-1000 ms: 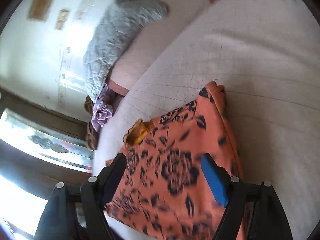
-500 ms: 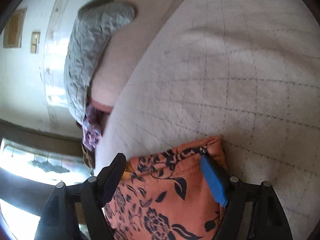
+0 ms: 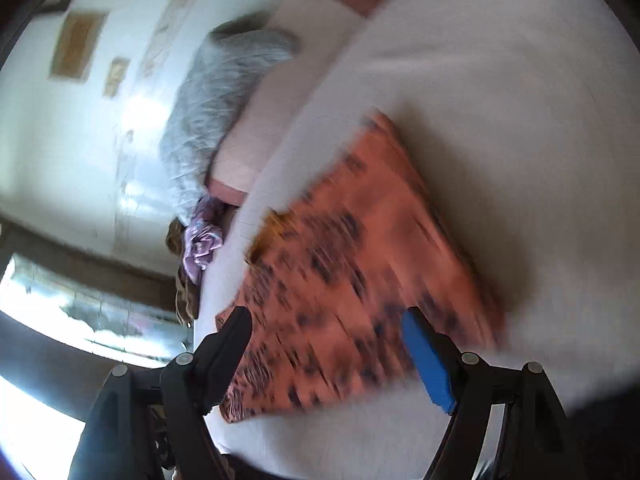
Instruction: Fold small clothes
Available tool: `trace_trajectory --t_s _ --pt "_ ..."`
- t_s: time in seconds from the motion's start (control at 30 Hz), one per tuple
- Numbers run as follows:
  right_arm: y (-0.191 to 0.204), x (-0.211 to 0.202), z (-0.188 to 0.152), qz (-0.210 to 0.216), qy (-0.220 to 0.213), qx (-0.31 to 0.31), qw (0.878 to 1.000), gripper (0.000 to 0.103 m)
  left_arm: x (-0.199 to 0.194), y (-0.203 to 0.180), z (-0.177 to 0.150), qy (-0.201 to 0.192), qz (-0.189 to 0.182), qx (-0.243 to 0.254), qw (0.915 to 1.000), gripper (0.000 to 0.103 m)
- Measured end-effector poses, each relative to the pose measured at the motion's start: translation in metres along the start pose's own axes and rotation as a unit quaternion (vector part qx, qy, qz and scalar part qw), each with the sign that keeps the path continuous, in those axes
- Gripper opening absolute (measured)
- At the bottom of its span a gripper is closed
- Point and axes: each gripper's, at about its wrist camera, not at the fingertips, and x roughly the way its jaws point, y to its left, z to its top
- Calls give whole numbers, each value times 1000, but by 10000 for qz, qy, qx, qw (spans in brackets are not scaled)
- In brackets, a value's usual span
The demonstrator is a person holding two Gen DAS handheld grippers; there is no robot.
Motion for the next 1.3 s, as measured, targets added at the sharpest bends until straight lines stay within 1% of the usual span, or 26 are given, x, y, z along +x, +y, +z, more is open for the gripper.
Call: trace_trajectory --t_s 0.1,0.23,0.27,0.3,0.33,0.37,0.43,0.5,0.57,0.63,0.67,0.7,0.73,0.77,0.8,0.87,0.9,0.93,0.97,1.0,1.07,1.13,1.2,1.23,1.27,1.3 --pt "-23 6 -18 -66 -14 422 9991 81 4 -26 -2 65 -153 228 9996 73" --pt "-41 12 -10 124 -207 1038 9943 78 11 -50 -3 177 -237 327 9990 73" --pt "-39 13 -7 94 -246 1005 9946 62 16 -55 -4 218 -235 326 9990 73" --pt "-36 12 -2 -27 -321 854 9958 31 22 -59 -5 302 -211 349 9987 73" --pt "-35 15 2 -161 -312 773 9964 19 26 -62 -7 374 -189 381 9984 73" --pt "-37 21 5 -288 -233 771 9963 13 33 -65 -9 475 -143 438 9978 73" --pt "-26 17 5 -519 -308 499 9969 12 41 -65 -16 585 -22 530 9969 73" --pt "4 -3 -1 -934 -739 -295 9924 12 43 -65 -22 525 51 620 9967 73" --pt "15 -9 -7 -1184 -937 -631 9865 13 42 -66 -23 524 102 705 9961 73" --pt "4 5 -6 -1397 -668 -537 9865 18 37 -68 -19 516 40 659 9965 73" --pt "-10 11 -5 -1303 -448 -261 9901 22 32 -68 -15 430 9 626 9971 73" --pt "-22 12 -6 -1056 -326 24 9939 35 28 -68 -12 314 9 602 9977 73" --pt "-27 9 -7 -850 -325 124 9958 45 26 -68 -9 238 -8 587 9980 73" --pt "-28 5 -7 -687 -374 167 9968 72 26 -69 -7 199 -42 579 9981 73" --pt "-28 0 -7 -473 -469 205 9976 86 31 -71 -6 256 -54 597 9979 73" --pt "-28 -1 -5 -294 -561 281 9976 86 43 -73 -9 475 -6 653 9967 73" --pt "-29 4 -1 -286 -455 315 9981 82 51 -75 -12 564 66 718 9958 73" --pt "-28 11 2 -263 -418 345 9982 76 54 -79 -15 535 176 835 9949 73" --pt "-27 15 5 -272 -424 326 9982 42 53 -85 -17 466 301 1002 9934 73" --pt "-26 23 10 -451 -309 268 9981 10 52 -86 -17 466 323 1047 9929 73" --pt "-18 23 14 -685 -317 118 9971 10 48 -86 -16 505 205 1016 9933 73" --pt "11 13 9 -969 -579 -518 9923 10 41 -80 -14 453 128 875 9950 73" --pt "30 3 0 -1193 -808 -967 9848 10 42 -75 -14 437 139 791 9958 73" --pt "30 6 -2 -1328 -807 -1018 9826 13 48 -74 -15 526 157 787 9954 73" --pt "21 16 -3 -1579 -678 -1003 9800 15 53 -74 -15 600 178 802 9948 73" --pt "9 26 -1 -1660 -479 -848 9813 17 53 -75 -15 587 212 871 9942 73"
